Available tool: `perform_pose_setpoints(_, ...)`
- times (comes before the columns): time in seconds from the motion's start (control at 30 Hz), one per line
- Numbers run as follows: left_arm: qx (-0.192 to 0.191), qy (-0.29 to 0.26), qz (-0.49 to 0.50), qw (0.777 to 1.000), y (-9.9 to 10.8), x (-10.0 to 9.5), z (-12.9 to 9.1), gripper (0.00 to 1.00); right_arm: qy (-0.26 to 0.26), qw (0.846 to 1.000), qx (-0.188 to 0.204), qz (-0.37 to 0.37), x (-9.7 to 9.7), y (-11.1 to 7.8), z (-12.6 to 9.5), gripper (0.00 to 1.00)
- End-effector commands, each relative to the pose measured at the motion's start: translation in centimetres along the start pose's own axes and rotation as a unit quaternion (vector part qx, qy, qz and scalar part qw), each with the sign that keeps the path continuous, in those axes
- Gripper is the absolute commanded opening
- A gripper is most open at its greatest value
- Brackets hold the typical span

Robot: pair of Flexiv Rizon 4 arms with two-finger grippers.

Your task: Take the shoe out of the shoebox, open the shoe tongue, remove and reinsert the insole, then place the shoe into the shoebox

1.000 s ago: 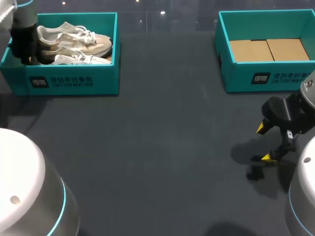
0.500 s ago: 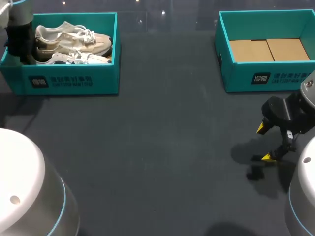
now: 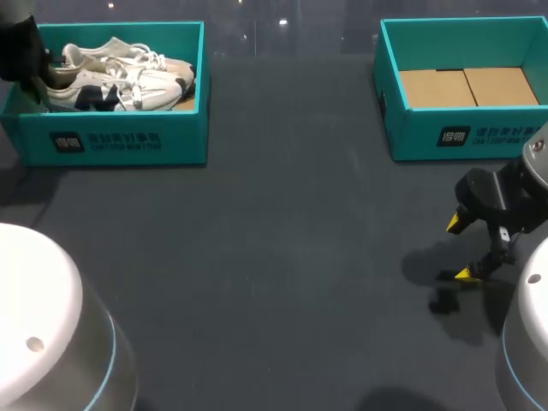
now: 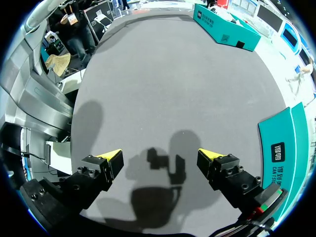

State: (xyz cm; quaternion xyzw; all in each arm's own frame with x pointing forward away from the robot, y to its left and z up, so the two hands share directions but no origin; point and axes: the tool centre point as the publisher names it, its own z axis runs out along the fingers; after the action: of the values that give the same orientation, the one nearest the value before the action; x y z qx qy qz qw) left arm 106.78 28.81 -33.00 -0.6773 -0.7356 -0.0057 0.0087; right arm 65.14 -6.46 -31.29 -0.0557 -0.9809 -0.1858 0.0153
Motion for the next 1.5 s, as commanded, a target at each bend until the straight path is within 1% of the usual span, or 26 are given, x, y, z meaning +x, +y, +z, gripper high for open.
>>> perform_pose_setpoints(0.03,-0.011,0.004,-0.003,1.000,-0.5,0.3,-2.8,0.00,-0.002,1.000,0.001,0.000,0.2,0.0,0.0,1.00)
perform_pose_setpoints(0.17,-0.023,0.009,-0.006,1.000,-0.7,0.4,-5.1,0.00,-0.002,1.000,0.001,0.000,0.2,0.0,0.0,1.00)
perform_pose_setpoints(0.23,-0.021,0.009,-0.006,1.000,-0.9,0.5,-6.2,0.00,-0.002,1.000,0.001,0.000,0.2,0.0,0.0,1.00)
perform_pose_setpoints(0.43,-0.027,0.020,-0.009,0.999,-2.3,0.7,-9.7,0.00,-0.002,1.000,0.001,0.000,0.2,0.0,0.0,1.00)
perform_pose_setpoints(0.63,-0.042,0.028,-0.015,0.999,-3.5,0.5,-13.9,0.00,-0.002,1.000,0.001,0.000,0.2,0.0,0.0,1.00)
perform_pose_setpoints(0.67,-0.047,0.028,-0.010,0.998,-3.7,0.4,-14.7,0.00,-0.002,1.000,0.001,0.000,0.2,0.0,0.0,1.00)
perform_pose_setpoints(0.7,-0.060,0.041,-0.003,0.997,-3.9,0.4,-15.5,0.00,-0.002,1.000,0.001,0.000,0.2,0.0,0.0,1.00)
perform_pose_setpoints(1.17,-0.060,0.041,-0.003,0.997,-3.9,0.4,-15.5,0.00,-0.002,1.000,0.001,0.000,0.2,0.0,0.0,1.00)
perform_pose_setpoints(1.2,-0.052,0.036,-0.007,0.998,-4.7,0.1,-15.9,0.00,-0.002,1.000,0.001,0.000,0.2,0.0,0.0,1.00)
perform_pose_setpoints(1.23,-0.052,0.043,-0.021,0.997,-5.3,-0.3,-16.3,0.00,-0.002,1.000,0.001,0.000,0.2,0.0,0.0,1.00)
perform_pose_setpoints(1.3,-0.050,0.042,-0.034,0.997,-6.5,-0.9,-17.4,0.00,-0.002,1.000,0.001,0.000,0.2,0.0,0.0,1.00)
perform_pose_setpoints(1.4,-0.067,0.049,-0.046,0.995,-8.6,-1.8,-19.2,0.00,-0.002,1.000,0.001,0.000,0.2,0.0,0.0,1.00)
perform_pose_setpoints(1.5,-0.070,0.058,-0.053,0.995,-10.6,-2.8,-20.6,0.00,-0.002,1.000,0.001,0.000,0.2,0.0,0.0,1.00)
